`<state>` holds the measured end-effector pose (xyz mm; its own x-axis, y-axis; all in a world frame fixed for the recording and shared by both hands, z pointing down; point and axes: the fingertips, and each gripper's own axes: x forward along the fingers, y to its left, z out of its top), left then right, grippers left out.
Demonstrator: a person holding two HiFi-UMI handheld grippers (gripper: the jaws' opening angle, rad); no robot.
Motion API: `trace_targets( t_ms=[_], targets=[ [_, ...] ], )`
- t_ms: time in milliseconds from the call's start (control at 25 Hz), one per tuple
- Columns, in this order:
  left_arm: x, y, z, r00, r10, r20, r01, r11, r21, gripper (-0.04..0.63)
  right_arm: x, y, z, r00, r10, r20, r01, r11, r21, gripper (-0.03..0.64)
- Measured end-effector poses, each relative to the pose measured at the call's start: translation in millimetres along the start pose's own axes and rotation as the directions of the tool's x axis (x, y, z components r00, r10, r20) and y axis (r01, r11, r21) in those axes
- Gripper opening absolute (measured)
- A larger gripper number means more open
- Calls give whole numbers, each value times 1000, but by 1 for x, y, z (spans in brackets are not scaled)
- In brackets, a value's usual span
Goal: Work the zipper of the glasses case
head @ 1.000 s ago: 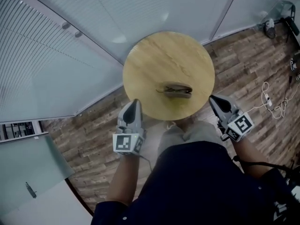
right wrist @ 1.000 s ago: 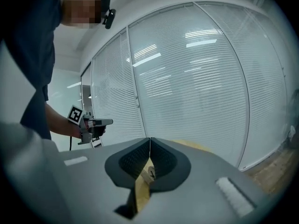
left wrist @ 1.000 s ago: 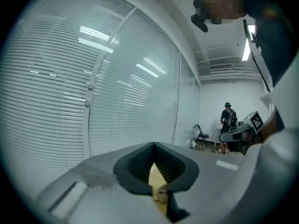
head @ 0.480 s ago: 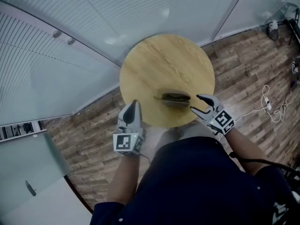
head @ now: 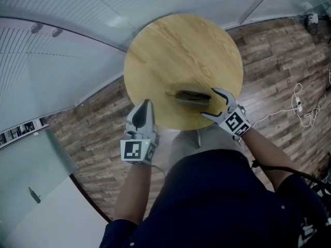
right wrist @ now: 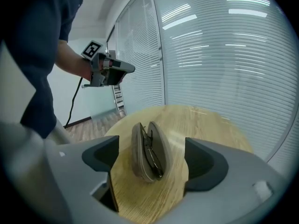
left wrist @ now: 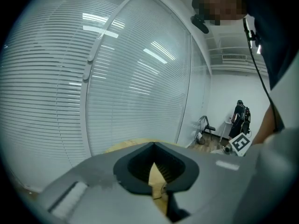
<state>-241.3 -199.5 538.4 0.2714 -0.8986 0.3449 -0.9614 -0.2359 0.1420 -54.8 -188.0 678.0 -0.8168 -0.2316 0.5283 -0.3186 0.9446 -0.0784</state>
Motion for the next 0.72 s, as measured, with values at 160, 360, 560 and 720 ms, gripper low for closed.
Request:
trace_targets(
  t_ms=[160,360,560,720],
  targets=[
    [4,1,-14,999,13,-48,-13,1000,-11,3,24,0,-30,999,10,-48,-12,999,-33,454],
    [6,0,-23,995,32,-93,-33,999,-9,3,47,0,-41,996,61,-72,-66,995,-72,459],
    [6,-3,-23,996,37,-86,-36,999,6,3,60,4,-49,984,122,-132,-133,988,-76,457],
    [1,1,-13,995,63,-74,-61,998,23,3,63,0,-46,978,154,-143,-163,985,-51,413]
  ],
)
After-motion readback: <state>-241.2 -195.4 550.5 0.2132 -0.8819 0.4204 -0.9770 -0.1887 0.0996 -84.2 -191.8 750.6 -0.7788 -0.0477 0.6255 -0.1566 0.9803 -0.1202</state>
